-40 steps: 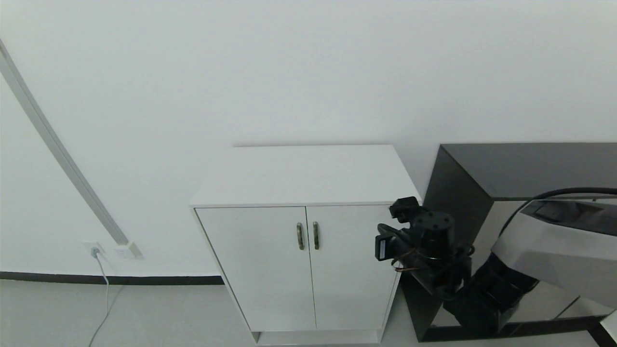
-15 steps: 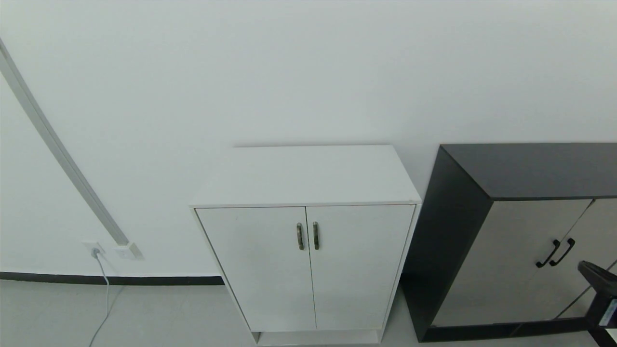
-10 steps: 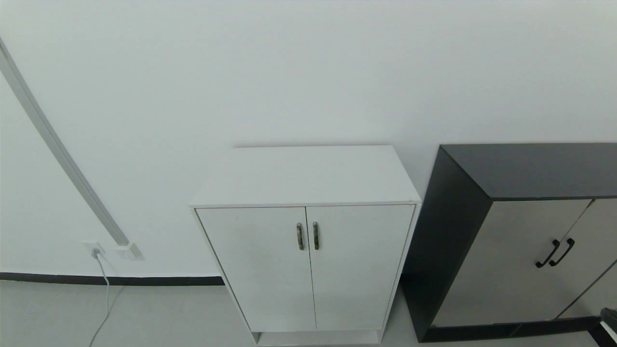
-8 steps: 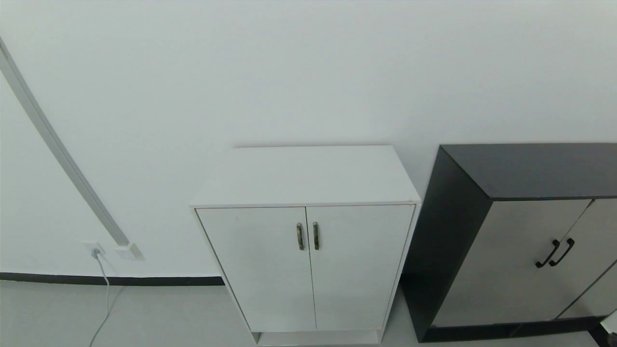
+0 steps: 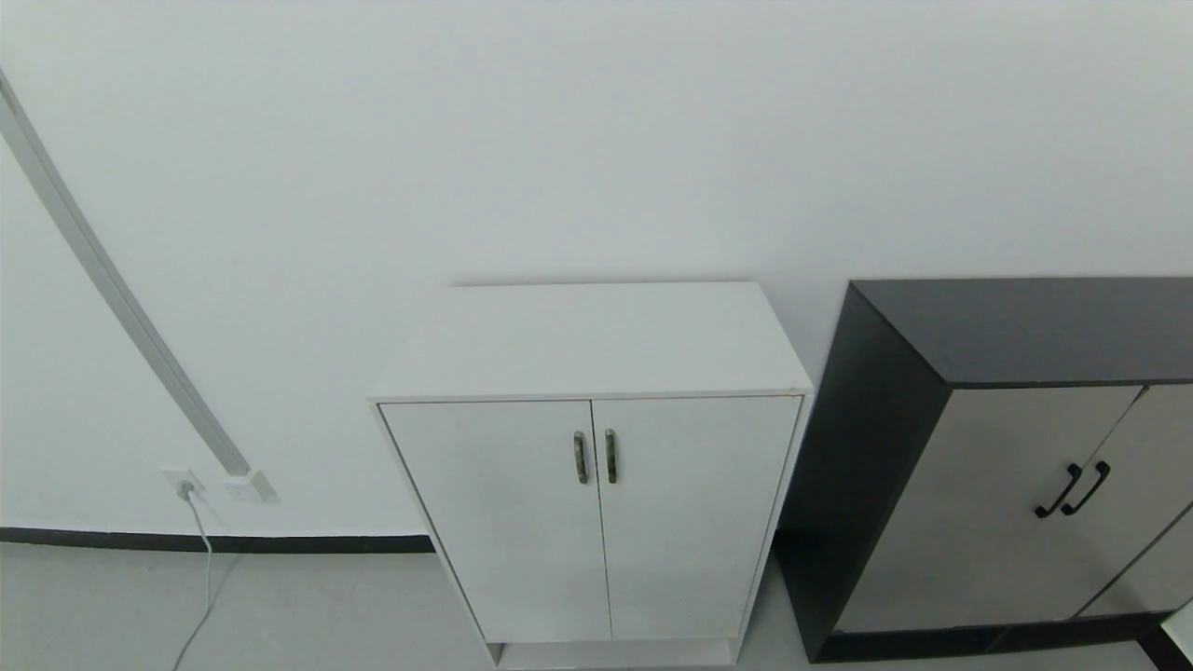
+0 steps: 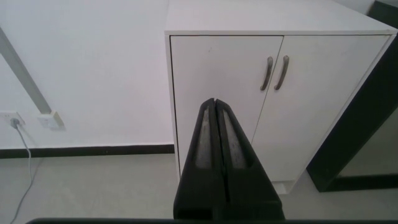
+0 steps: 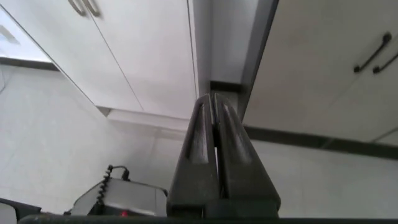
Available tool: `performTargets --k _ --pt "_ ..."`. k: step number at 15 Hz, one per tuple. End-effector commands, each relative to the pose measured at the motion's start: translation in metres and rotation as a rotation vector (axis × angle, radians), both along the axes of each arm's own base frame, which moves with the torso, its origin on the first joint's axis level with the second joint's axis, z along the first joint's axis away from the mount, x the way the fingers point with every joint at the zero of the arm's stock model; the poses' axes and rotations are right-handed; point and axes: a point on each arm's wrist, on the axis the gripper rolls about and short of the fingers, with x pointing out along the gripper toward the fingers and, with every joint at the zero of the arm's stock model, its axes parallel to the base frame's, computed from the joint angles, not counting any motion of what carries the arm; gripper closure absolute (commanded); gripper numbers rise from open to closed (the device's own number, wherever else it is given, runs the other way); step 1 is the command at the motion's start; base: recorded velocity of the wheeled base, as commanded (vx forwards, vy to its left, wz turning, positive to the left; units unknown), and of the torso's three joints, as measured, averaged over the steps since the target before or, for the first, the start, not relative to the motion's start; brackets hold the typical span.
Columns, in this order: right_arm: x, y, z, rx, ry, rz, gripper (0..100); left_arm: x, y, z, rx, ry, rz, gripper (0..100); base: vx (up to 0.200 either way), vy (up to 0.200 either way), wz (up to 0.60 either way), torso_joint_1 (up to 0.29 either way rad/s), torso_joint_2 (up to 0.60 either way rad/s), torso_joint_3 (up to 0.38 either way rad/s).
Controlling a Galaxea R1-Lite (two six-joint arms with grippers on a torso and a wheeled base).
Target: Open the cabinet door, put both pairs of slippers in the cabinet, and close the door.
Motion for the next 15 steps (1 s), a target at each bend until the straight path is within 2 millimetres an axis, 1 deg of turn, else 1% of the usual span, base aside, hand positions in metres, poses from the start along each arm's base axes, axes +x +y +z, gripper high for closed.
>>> performTargets --k 1,4,8,10,15 --pt "-0.002 -0.001 -0.001 -0.017 -0.017 -0.015 100 0.000 0.000 0.000 0.000 0.002 0.000 100 0.000 0.000 0.00 0.000 0.00 0.000" --pt "-0.006 -0.002 -0.001 -0.100 -0.081 -0.086 100 0.000 0.000 0.000 0.000 0.000 0.001 100 0.000 0.000 0.00 0.000 0.00 0.000" --pt "-0.010 -0.002 -0.001 -0.103 -0.119 -0.178 100 0.000 0.000 0.000 -0.002 0.002 0.001 100 0.000 0.000 0.00 0.000 0.00 0.000" --pt "-0.016 -0.002 -0.001 -0.089 -0.182 -0.202 100 0.000 0.000 0.000 -0.002 0.002 0.003 100 0.000 0.000 0.00 0.000 0.00 0.000" --pt "-0.023 -0.001 -0.003 -0.034 -0.271 -0.263 100 0.000 0.000 0.000 -0.002 0.002 0.000 100 0.000 0.000 0.00 0.000 0.00 0.000"
